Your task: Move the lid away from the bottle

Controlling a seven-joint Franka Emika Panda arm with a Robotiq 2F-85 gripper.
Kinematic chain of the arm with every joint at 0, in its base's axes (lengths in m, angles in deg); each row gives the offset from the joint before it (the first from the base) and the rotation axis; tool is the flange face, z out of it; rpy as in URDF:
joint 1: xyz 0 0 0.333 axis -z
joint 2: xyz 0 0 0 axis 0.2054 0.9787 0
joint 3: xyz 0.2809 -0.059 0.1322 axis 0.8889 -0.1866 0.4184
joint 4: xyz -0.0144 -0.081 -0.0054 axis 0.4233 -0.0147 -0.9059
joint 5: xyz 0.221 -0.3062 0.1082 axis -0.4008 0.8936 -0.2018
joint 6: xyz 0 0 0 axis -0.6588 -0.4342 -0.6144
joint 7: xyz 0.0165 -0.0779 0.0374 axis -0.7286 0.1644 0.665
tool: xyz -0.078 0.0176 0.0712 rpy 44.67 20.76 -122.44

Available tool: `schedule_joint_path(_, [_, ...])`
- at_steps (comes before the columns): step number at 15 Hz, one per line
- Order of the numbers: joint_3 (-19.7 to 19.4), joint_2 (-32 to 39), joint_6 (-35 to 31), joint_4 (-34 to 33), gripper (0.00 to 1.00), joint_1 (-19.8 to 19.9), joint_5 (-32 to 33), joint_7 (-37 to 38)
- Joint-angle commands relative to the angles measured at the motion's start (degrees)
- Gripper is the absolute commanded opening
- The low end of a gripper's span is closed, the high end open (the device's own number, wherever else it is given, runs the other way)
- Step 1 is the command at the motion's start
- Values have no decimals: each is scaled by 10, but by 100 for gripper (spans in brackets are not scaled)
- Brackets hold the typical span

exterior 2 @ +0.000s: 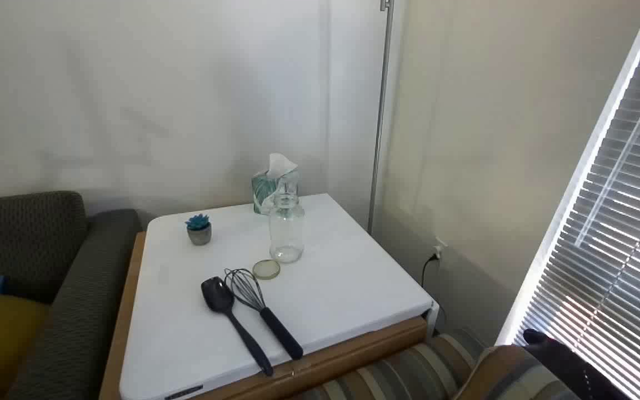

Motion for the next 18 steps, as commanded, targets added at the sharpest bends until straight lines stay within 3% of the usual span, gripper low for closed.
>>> schedule_joint_path(1, [6,3,1,-1,100,9,-4,-5])
schedule_joint_path(10, [7,26,-11,13,100,-1,-4,-15])
schedule_joint_path(18, [12,143,-116,36,100,-42,-14,-89])
